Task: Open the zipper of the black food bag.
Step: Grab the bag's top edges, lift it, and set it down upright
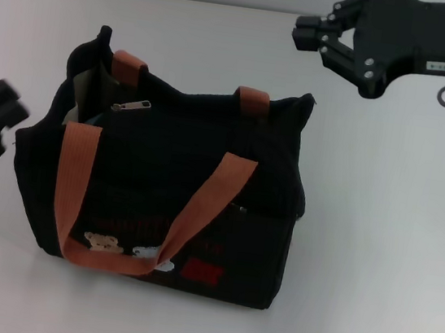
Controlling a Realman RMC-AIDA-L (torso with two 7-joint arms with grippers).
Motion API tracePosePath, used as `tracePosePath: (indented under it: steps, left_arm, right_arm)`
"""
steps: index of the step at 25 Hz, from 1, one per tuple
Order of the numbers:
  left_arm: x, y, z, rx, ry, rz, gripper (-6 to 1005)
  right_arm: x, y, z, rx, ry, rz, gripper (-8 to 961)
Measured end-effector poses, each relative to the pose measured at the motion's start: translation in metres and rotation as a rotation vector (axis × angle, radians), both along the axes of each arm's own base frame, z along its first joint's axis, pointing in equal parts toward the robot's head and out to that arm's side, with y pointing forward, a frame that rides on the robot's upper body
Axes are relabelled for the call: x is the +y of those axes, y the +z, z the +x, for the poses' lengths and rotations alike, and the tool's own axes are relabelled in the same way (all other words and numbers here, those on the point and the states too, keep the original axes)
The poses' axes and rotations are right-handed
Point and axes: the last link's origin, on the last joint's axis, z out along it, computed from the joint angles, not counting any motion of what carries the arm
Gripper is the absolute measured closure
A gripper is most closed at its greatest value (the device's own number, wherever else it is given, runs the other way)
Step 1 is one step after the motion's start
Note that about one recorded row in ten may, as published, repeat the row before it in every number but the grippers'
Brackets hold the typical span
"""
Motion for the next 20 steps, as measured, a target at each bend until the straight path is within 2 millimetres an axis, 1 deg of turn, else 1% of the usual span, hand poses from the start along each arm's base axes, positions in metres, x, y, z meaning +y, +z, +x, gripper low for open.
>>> tracePosePath:
  steps: [4, 6, 8, 11, 12, 17, 20]
  left_arm:
    - [-0.018, 0.003, -0.013, -0.001, 0.066, -0.033, 842]
    - [-0.021, 0.003, -0.017, 0.008, 0.081, -0.051, 828]
    - [-0.023, 0.000, -0.024, 0.024, 0.117, -0.088, 764]
    - [-0.020, -0.004, -0.031, 0.042, 0.151, -0.120, 667]
    - [-0.018, -0.006, -0.032, 0.051, 0.157, -0.129, 635]
    - [-0.007, -0.017, -0.032, 0.094, 0.166, -0.175, 379]
    - [-0.001, -0.021, -0.031, 0.106, 0.171, -0.183, 289]
  right_arm:
    - [-0.001, -0.002, 0.007, 0.005, -0.022, -0.006, 896]
    - [-0.002, -0.003, 0.009, 0.011, -0.030, -0.011, 894]
    - [-0.003, -0.004, 0.012, 0.024, -0.032, -0.016, 892]
    - [-0.004, -0.006, 0.016, 0.047, -0.030, -0.021, 889]
    - [-0.004, -0.006, 0.017, 0.050, -0.031, -0.021, 888]
    - [-0.005, -0.007, 0.021, 0.050, -0.037, -0.023, 884]
    - [-0.005, -0.006, 0.021, 0.049, -0.038, -0.022, 881]
